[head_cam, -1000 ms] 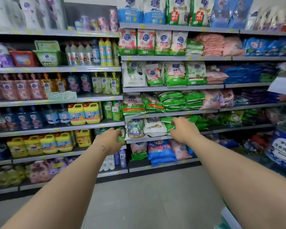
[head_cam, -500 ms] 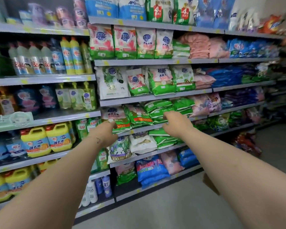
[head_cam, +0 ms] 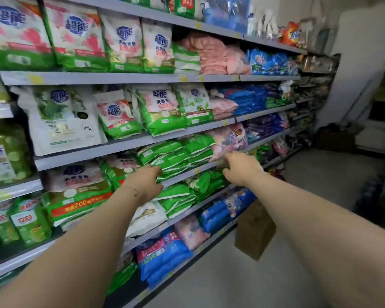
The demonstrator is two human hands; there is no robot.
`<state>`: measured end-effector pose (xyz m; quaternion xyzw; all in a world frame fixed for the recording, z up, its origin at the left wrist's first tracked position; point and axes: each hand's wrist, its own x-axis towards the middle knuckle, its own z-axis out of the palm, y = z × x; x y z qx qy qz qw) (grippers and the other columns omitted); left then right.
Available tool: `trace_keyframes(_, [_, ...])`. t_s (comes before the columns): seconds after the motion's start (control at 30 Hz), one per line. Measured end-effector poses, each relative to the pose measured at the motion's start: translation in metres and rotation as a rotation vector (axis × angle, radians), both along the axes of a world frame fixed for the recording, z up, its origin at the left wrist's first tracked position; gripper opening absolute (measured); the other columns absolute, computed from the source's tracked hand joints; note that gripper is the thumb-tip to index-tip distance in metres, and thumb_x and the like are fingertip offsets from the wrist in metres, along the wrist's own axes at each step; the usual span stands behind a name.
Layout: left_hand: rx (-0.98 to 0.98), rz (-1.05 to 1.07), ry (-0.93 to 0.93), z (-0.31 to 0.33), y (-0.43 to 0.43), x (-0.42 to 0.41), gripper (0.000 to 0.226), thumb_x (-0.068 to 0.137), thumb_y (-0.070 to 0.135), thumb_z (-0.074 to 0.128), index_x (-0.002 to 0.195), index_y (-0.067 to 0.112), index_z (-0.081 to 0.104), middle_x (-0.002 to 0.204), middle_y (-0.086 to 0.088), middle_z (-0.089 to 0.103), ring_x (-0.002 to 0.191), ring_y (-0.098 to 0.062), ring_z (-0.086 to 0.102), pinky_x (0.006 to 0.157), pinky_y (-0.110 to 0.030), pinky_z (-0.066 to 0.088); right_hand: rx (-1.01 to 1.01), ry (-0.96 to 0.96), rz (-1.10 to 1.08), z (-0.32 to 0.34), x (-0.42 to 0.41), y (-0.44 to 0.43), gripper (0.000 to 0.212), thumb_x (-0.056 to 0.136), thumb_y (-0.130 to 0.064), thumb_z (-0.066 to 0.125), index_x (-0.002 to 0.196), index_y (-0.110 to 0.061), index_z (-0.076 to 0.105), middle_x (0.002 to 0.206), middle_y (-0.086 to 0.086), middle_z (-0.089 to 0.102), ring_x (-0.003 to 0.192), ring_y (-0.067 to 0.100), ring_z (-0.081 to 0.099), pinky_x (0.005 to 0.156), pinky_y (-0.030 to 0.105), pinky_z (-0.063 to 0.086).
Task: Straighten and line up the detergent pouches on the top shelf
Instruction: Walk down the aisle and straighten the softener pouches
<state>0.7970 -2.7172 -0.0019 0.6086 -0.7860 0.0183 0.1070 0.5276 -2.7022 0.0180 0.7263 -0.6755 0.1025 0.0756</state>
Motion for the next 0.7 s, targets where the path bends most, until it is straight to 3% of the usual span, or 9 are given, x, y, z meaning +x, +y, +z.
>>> trace_keyframes(0.1, [-0.001, -0.036, -0.040, 0.003, -0.052, -0.027, 0.046, 0.090, 0.035, 0.054, 0.134, 0.023, 0.045, 0.136, -0.005, 0.045, 0.121, -0.026, 0.048, 0.094, -0.040, 0.046, -0.005, -0.002, -0.023, 0.003, -0.023, -0.046, 0.038, 0.093, -0.026, 0.050, 0.131, -0.019, 0.046, 0.116, 0.008, 0.058, 0.102, 0.030, 0.057, 0.084, 0.040, 0.045])
trace_keyframes(0.2, [0.009, -0.056, -0.077, 0.013, -0.105, -0.052, 0.046, 0.091, 0.034, 0.053, 0.134, 0.023, 0.043, 0.136, -0.006, 0.044, 0.121, -0.028, 0.047, 0.093, -0.040, 0.045, 0.000, -0.067, -0.065, 0.012, -0.049, -0.097, 0.036, 0.094, -0.023, 0.049, 0.129, -0.018, 0.050, 0.123, 0.008, 0.056, 0.107, 0.031, 0.056, 0.090, 0.042, 0.045])
trace_keyframes(0.4, [-0.028, -0.082, -0.075, 0.034, -0.200, -0.101, 0.046, 0.093, 0.033, 0.052, 0.137, 0.021, 0.043, 0.139, -0.007, 0.042, 0.119, -0.028, 0.049, 0.095, -0.041, 0.045, -0.038, -0.089, -0.124, 0.016, -0.100, -0.185, 0.026, 0.092, -0.026, 0.052, 0.116, -0.016, 0.053, 0.115, 0.010, 0.059, 0.096, 0.030, 0.058, 0.071, 0.033, 0.042])
trace_keyframes(0.57, [-0.032, -0.147, -0.081, 0.029, -0.265, -0.150, 0.045, 0.091, 0.034, 0.055, 0.134, 0.022, 0.046, 0.136, -0.007, 0.046, 0.116, -0.029, 0.051, 0.095, -0.041, 0.046, -0.011, -0.049, -0.163, 0.008, -0.138, -0.232, 0.032, 0.093, -0.026, 0.048, 0.123, -0.015, 0.049, 0.118, 0.009, 0.055, 0.101, 0.031, 0.056, 0.074, 0.036, 0.041])
trace_keyframes(0.7, [-0.031, -0.223, -0.092, 0.021, -0.314, -0.199, 0.044, 0.090, 0.035, 0.054, 0.132, 0.023, 0.047, 0.135, -0.007, 0.046, 0.120, -0.029, 0.048, 0.097, -0.043, 0.043, -0.040, -0.036, -0.221, 0.006, -0.174, -0.258, 0.017, 0.092, -0.029, 0.050, 0.103, -0.016, 0.049, 0.111, 0.009, 0.056, 0.101, 0.032, 0.056, 0.077, 0.037, 0.038])
